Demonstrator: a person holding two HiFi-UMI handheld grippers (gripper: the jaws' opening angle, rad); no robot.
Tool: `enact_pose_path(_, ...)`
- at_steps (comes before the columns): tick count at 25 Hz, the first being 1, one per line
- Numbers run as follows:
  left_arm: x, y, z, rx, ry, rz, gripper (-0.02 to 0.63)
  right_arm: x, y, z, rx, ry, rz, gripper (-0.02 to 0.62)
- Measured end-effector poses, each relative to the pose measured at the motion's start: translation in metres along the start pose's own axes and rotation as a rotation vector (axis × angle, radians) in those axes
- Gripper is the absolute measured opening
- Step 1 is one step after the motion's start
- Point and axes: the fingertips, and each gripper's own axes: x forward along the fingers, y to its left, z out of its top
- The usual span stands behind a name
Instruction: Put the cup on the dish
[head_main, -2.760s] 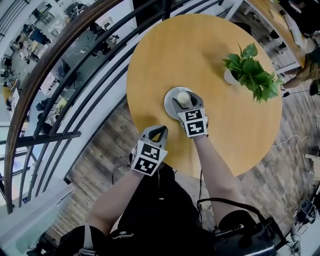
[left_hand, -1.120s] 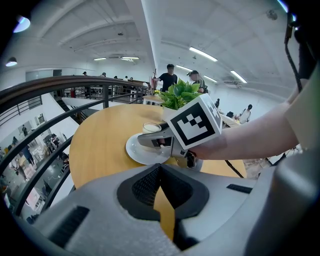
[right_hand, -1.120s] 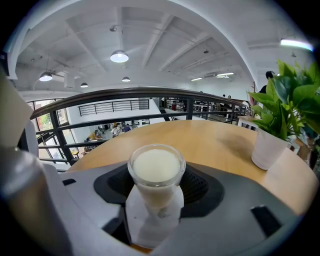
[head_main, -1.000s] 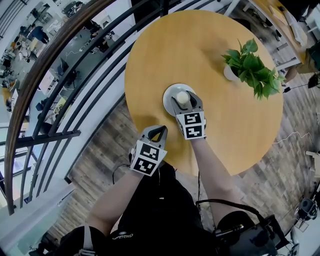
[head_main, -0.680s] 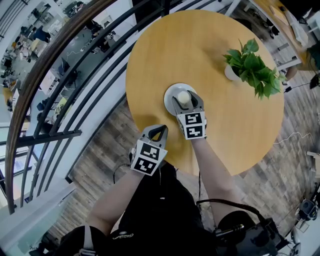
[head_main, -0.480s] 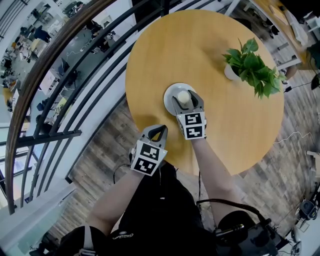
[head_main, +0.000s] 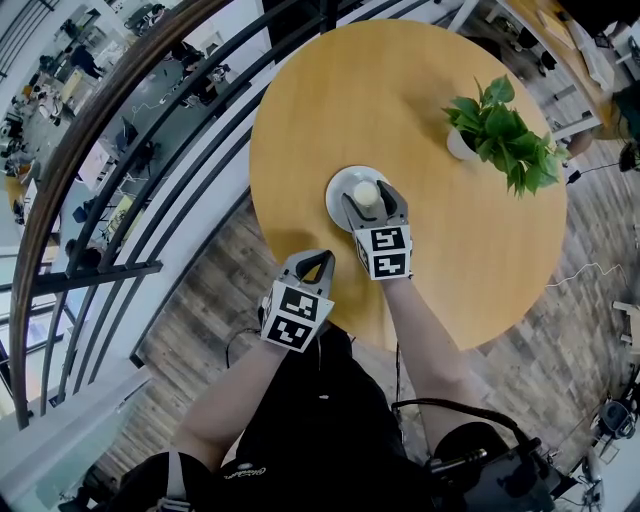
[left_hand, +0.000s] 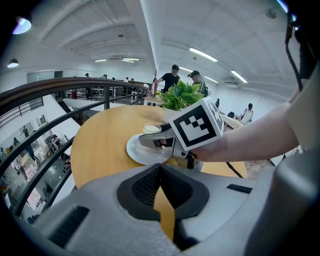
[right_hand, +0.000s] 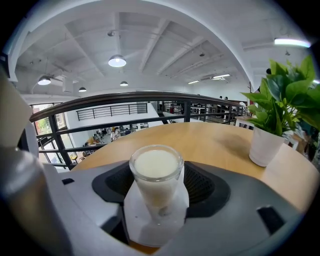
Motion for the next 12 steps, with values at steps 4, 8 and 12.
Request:
enact_pose_path(4,-0.0005,-0.0012,0.006,0.011,-0.008,-0.004,-0.005,-0.0006,0.0024,0.0004,0.013,0.006,0.015,0.299)
enact_pose_path(8,-0.0021,-0.0013,0.0034,0.014,-0.01,-0.006,-0.005,0.0,0.0044,-0.0028,0.015,0.013,0.015,0.302)
enact_pose_path(12,-0.0062,-0.0021,0.0019,0.014,-0.006,-0.007,-0.005,-0.0029,0.006,-0.0039,0.02,0.018,0.012,0.302)
